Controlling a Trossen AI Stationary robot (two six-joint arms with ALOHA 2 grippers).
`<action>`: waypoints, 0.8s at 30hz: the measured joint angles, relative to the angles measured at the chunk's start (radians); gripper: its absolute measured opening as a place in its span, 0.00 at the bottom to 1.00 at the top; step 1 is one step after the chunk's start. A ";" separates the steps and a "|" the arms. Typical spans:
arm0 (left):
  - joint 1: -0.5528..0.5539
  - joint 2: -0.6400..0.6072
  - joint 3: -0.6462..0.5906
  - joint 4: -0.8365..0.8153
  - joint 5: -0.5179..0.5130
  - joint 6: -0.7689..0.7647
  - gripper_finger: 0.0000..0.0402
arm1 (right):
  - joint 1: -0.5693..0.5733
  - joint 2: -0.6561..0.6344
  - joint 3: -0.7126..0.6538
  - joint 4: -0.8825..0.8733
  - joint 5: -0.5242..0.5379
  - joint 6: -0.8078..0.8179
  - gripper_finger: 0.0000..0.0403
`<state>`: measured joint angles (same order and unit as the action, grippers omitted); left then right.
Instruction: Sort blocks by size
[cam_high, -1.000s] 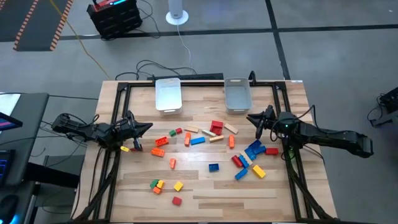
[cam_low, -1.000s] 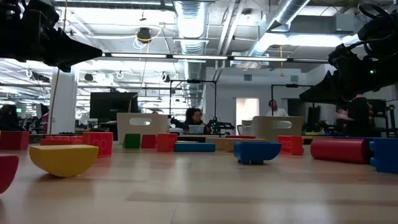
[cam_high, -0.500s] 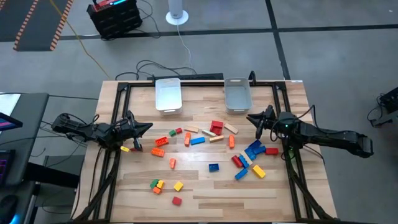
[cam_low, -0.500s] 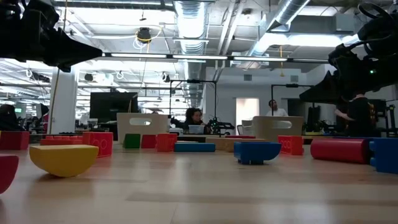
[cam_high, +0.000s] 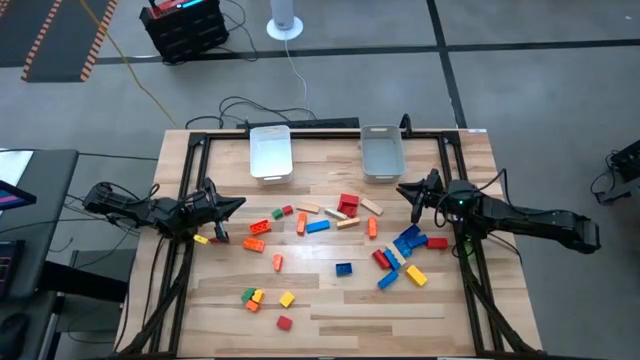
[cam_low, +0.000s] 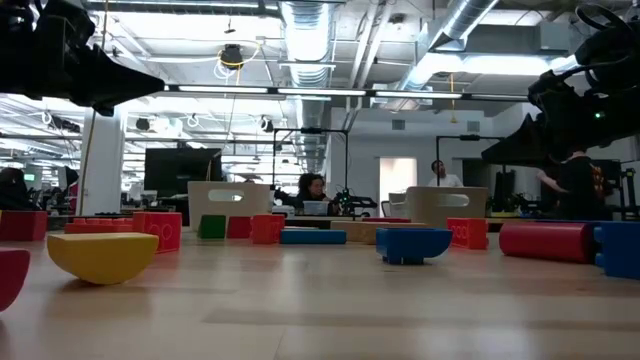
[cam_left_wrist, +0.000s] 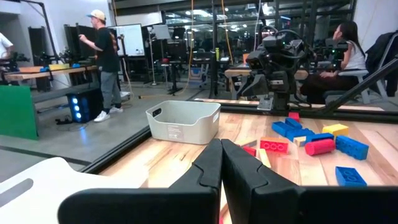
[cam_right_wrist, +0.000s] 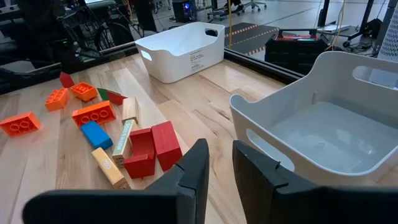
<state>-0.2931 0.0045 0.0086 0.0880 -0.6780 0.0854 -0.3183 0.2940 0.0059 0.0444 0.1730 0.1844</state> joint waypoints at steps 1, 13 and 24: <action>0.000 0.000 0.000 0.000 0.000 0.000 0.00 | 0.000 0.000 0.000 0.000 0.000 0.000 0.25; 0.000 0.000 0.000 0.000 0.000 0.004 0.00 | 0.000 0.000 0.000 0.000 0.000 0.000 0.25; 0.000 0.000 0.000 0.000 0.000 -0.261 0.00 | 0.000 0.000 0.000 0.000 0.000 0.000 0.25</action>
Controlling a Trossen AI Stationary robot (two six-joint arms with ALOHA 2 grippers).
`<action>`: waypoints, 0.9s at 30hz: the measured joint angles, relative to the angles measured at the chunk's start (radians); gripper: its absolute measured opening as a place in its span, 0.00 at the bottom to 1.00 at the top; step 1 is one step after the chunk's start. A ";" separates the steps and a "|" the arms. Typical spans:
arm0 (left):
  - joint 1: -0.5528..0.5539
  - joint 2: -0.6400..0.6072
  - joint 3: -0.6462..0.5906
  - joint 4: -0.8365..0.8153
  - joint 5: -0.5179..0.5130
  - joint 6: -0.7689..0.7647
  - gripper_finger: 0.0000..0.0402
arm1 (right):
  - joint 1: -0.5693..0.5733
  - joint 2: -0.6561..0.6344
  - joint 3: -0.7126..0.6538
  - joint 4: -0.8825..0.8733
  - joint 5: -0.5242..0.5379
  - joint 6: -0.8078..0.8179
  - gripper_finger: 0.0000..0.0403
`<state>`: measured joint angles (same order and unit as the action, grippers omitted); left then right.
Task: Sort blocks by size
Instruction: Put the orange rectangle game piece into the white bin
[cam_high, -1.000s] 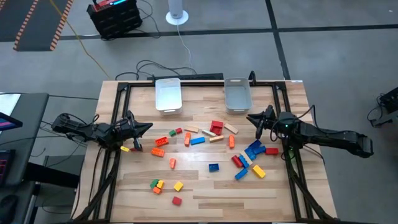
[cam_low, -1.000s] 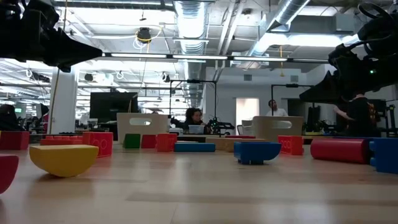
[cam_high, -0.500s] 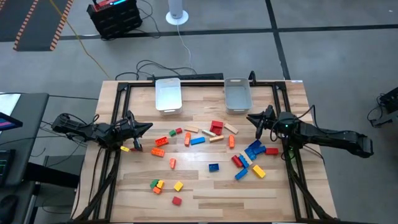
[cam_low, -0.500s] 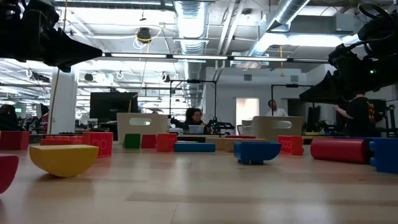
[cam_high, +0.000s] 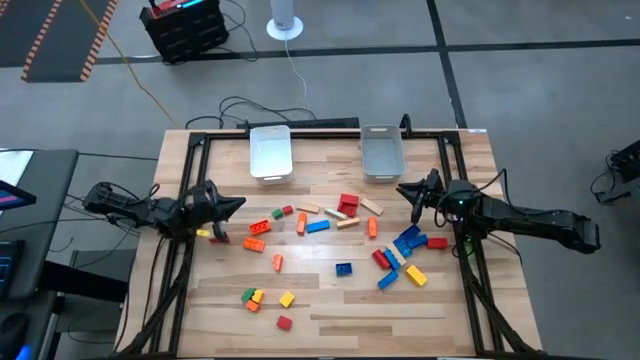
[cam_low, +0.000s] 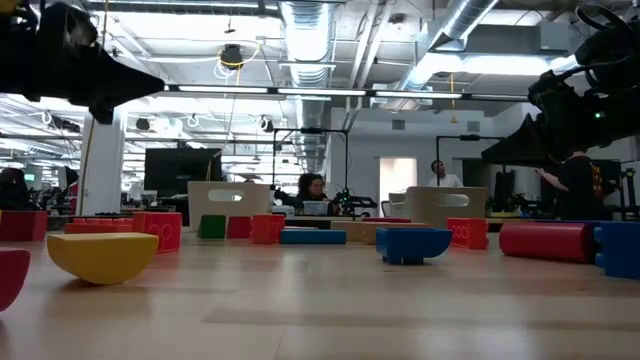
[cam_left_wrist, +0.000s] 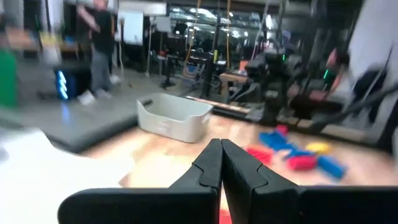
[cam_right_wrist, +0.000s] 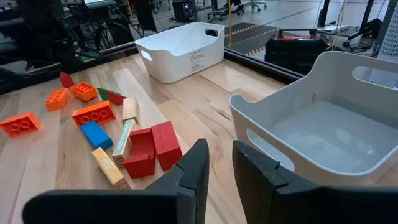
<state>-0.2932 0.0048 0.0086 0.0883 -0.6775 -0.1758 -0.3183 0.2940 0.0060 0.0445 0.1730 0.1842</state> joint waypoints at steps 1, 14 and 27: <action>0.000 0.000 0.000 0.000 0.000 -0.082 0.00 | 0.000 0.000 0.000 0.000 0.000 0.000 0.25; 0.000 0.000 0.000 0.001 0.000 -0.451 0.00 | 0.000 0.000 0.000 0.000 0.000 0.000 0.25; 0.000 0.000 0.000 0.004 0.000 -0.514 0.00 | 0.000 0.000 0.000 0.000 0.000 0.000 0.25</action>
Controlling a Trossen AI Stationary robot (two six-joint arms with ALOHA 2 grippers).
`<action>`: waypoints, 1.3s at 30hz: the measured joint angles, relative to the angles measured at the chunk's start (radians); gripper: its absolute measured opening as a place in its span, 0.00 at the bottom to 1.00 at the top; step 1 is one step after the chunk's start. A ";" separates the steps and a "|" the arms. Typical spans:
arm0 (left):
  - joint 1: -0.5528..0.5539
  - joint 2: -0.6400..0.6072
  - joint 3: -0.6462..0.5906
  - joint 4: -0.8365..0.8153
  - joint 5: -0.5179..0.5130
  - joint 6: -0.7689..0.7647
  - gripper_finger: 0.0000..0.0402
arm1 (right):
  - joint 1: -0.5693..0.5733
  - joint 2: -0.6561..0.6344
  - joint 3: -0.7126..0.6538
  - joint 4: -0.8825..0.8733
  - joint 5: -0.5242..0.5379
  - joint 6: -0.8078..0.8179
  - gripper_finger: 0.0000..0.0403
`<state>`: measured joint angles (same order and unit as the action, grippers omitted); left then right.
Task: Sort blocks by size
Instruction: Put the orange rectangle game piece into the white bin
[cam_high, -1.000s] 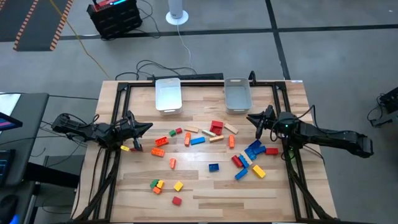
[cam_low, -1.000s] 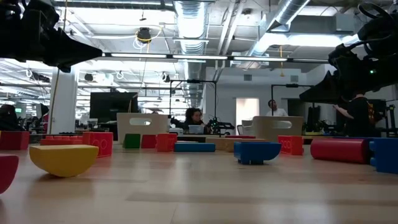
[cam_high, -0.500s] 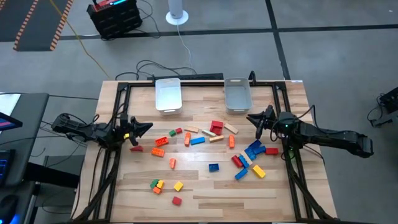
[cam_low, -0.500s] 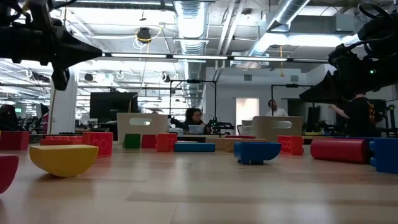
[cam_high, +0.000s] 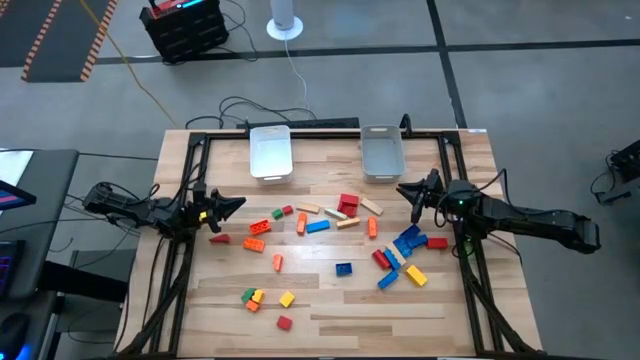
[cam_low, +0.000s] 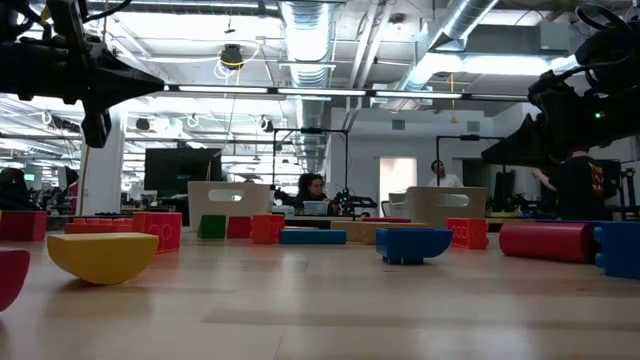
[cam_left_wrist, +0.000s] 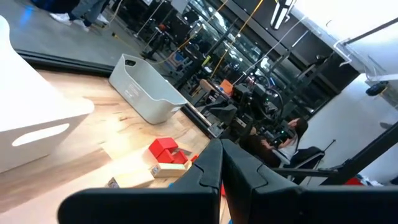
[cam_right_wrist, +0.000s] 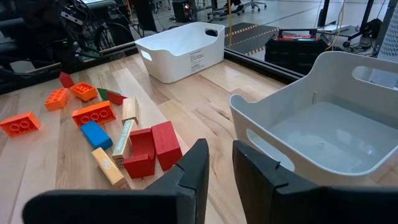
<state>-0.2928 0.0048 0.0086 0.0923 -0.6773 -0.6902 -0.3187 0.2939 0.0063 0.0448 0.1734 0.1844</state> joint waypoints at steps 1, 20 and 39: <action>0.000 0.000 0.000 0.001 0.000 -0.012 0.00 | 0.000 0.000 0.000 0.000 0.000 0.000 0.25; 0.002 0.000 0.030 0.003 -0.013 -0.437 0.00 | 0.000 0.000 0.020 0.166 0.000 0.415 0.25; 0.005 0.071 0.261 -0.381 0.162 -0.393 0.00 | 0.177 0.155 0.272 0.059 0.012 0.688 0.25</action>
<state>-0.2874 0.0762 0.2700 -0.2886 -0.5154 -1.0836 -0.1421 0.4486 0.2779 0.1037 0.1851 0.8720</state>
